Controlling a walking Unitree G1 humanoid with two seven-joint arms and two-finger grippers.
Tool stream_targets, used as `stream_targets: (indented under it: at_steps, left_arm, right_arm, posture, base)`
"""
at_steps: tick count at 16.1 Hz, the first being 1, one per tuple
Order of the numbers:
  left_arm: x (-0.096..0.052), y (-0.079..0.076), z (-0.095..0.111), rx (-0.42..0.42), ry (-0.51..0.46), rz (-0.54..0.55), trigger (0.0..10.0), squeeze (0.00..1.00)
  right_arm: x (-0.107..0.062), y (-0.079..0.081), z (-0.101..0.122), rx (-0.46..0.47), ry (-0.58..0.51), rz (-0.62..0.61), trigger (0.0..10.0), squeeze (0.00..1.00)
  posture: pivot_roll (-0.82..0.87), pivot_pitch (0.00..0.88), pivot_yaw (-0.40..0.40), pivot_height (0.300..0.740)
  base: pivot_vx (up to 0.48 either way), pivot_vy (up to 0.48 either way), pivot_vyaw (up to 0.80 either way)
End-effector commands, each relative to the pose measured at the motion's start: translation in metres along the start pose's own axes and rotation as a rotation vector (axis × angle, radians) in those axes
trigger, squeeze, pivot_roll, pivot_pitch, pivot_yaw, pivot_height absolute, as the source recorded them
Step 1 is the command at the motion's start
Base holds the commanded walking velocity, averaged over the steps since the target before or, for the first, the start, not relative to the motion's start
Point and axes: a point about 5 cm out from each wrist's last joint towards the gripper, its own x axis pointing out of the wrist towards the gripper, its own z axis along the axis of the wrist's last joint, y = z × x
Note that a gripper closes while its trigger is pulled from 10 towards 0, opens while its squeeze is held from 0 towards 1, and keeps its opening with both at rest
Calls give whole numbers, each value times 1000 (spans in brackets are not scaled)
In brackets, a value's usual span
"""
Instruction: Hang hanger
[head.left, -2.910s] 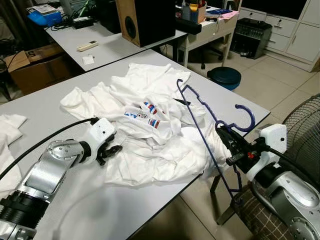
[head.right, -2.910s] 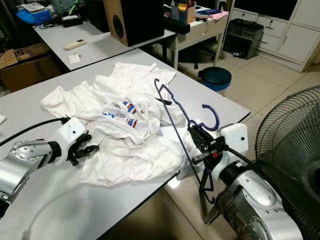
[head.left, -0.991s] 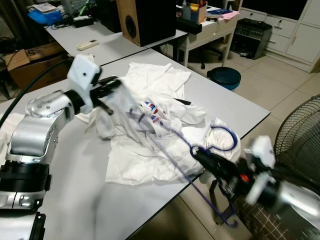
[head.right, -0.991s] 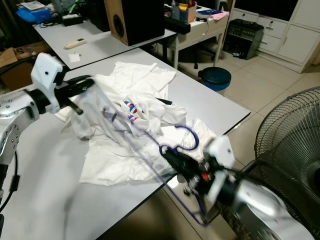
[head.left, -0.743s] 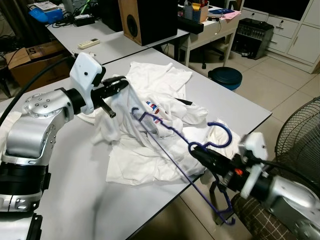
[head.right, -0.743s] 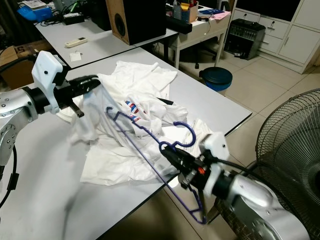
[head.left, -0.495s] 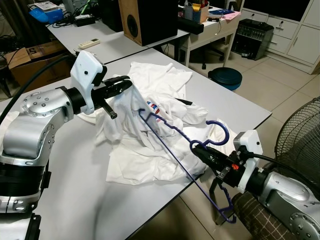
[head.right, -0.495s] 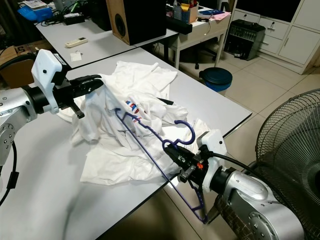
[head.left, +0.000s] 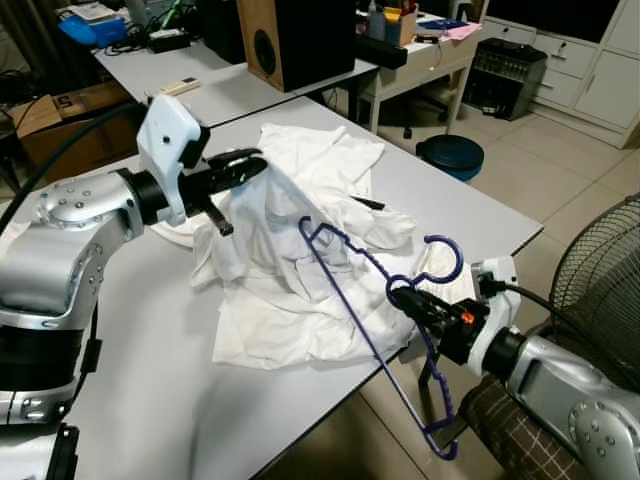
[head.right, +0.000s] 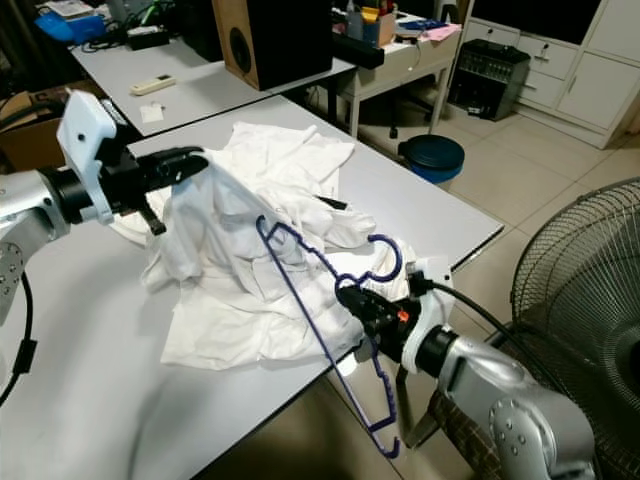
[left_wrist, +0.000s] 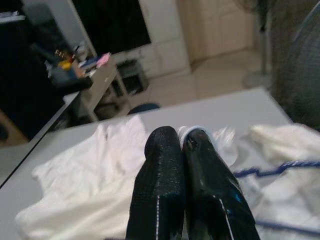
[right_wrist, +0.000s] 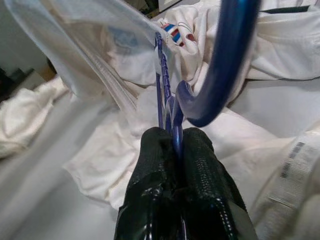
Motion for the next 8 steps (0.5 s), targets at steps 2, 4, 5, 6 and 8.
stream_targets:
  at_steps: [2, 4, 5, 6, 8]
  left_arm:
    - [-1, -3, 21, 13, -95, -42, 0, 0]
    - [-4, 3, 34, -6, -190, 4, 0, 0]
    - [-8, 11, 47, 0, -268, 53, 0, 0]
    - [-10, 14, 52, 3, -294, 74, 0, 0]
    - [-19, 23, 58, 14, -323, 130, 0, 0]
  right_arm:
    - [4, 1, 10, 19, -36, 28, 10000, 0]
    - [7, 7, 26, 16, -103, 74, 10000, 0]
    - [8, 8, 45, 25, -190, 88, 10000, 0]
    - [8, 7, 52, 23, -229, 74, 10000, 0]
    - [5, 0, 81, 78, -409, 16, 10000, 0]
  posture:
    - [-1, 0, 53, 740]
    - [3, 0, 44, 740]
    - [5, 0, 41, 740]
    - [9, 0, 36, 740]
    - [12, 0, 32, 740]
  base:
    - [0, 0, 0]
    - [0, 0, 0]
    - [0, 0, 0]
    - [0, 0, 0]
    - [0, 0, 0]
